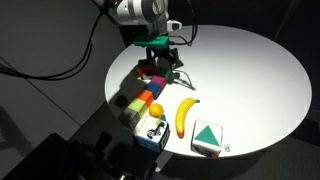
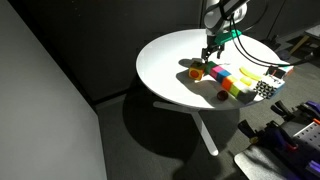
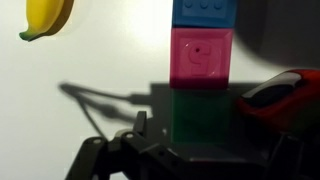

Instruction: Place the green block on the pink block

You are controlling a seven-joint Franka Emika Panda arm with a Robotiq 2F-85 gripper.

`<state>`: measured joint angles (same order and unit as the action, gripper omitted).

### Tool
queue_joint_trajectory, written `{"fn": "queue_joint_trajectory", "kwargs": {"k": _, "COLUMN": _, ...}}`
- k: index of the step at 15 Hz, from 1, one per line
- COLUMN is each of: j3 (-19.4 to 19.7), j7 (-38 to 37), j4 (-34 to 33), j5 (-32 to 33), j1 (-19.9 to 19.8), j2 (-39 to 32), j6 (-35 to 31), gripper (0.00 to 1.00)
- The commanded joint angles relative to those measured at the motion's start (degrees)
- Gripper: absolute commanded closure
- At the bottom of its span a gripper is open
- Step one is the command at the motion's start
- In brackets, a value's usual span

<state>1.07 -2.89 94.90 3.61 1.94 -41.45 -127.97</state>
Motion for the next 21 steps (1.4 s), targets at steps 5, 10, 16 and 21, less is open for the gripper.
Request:
{"fn": "queue_joint_trajectory", "kwargs": {"k": 5, "j3": 0.3, "j7": 0.0, "j4": -3.4, "j5": 0.3, "j1": 0.2, "j2": -3.0, "j6": 0.5, "gripper": 0.00}}
{"fn": "queue_joint_trajectory", "kwargs": {"k": 10, "j3": 0.4, "j7": -0.1, "j4": -4.3, "j5": 0.5, "j1": 0.3, "j2": -4.2, "j6": 0.7, "gripper": 0.00}}
{"fn": "queue_joint_trajectory", "kwargs": {"k": 16, "j3": 0.3, "j7": 0.3, "j4": -4.5, "j5": 0.4, "j1": 0.3, "j2": -4.2, "j6": 1.1, "gripper": 0.60}}
{"fn": "queue_joint_trajectory", "kwargs": {"k": 21, "j3": 0.4, "j7": 0.2, "j4": -3.7, "j5": 1.0, "j1": 0.9, "j2": -2.8, "j6": 1.5, "gripper": 0.70}}
